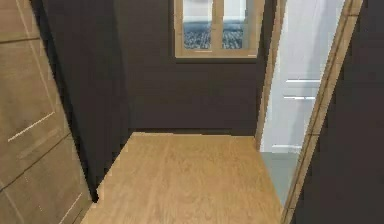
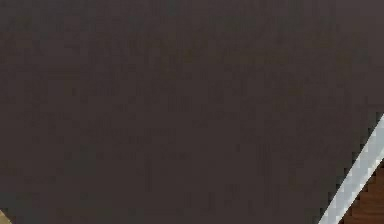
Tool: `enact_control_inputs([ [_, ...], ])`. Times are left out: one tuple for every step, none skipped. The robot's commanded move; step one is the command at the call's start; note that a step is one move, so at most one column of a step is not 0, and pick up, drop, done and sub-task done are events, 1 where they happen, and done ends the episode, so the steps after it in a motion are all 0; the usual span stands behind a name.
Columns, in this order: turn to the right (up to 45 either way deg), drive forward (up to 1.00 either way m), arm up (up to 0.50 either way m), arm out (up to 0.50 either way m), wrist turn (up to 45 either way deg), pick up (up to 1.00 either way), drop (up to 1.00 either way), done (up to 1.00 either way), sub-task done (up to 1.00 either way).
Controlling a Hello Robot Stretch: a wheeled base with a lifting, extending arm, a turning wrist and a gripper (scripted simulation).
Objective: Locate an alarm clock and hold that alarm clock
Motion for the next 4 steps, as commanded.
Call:
enact_control_inputs([
  [0.0,1.00,0.00,0.00,0.0,0.00,0.00,0.00,0.00],
  [6.0,0.00,0.00,0.00,0.0,0.00,0.00,0.00,0.00],
  [0.0,0.35,0.00,0.00,0.0,0.00,0.00,0.00,0.00],
  [45.0,0.00,0.00,0.00,0.0,0.00,0.00,0.00,0.00],
])
